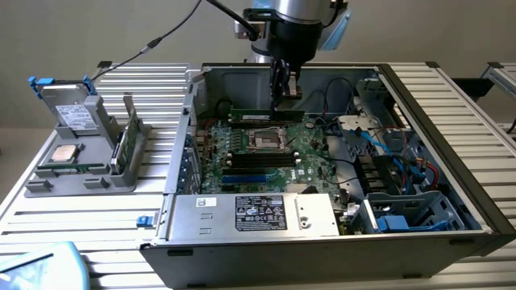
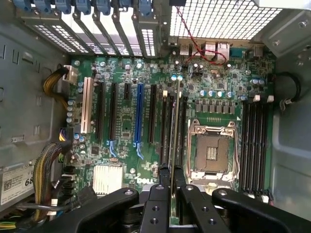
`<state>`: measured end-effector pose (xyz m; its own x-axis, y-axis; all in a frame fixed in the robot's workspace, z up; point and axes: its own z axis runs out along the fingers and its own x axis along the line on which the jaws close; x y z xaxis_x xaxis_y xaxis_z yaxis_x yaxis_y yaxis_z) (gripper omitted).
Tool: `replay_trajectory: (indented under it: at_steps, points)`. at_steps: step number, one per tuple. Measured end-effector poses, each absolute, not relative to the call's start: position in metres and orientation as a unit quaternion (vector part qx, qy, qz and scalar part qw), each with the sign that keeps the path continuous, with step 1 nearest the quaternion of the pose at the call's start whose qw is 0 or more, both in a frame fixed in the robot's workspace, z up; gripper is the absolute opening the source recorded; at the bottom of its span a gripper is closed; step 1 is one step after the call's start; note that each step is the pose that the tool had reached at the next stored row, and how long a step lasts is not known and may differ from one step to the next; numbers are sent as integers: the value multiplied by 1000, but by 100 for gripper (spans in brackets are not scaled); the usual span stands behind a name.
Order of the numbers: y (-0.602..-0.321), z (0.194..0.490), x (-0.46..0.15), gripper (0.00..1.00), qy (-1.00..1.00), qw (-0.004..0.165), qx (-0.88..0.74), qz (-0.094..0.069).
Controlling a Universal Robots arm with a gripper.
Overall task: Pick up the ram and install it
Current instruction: 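Pick up the ram and move it above insertion slot, then insert the ram into the slot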
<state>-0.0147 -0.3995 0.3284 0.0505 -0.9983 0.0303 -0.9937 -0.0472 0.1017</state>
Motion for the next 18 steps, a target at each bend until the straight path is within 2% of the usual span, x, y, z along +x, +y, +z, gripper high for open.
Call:
replay_trajectory:
  at_steps: [7, 18]
  points:
    - [-396, 322, -15, 14, -689, 43, 723, -14]
    - [-396, 322, -15, 14, -689, 44, 723, -14]
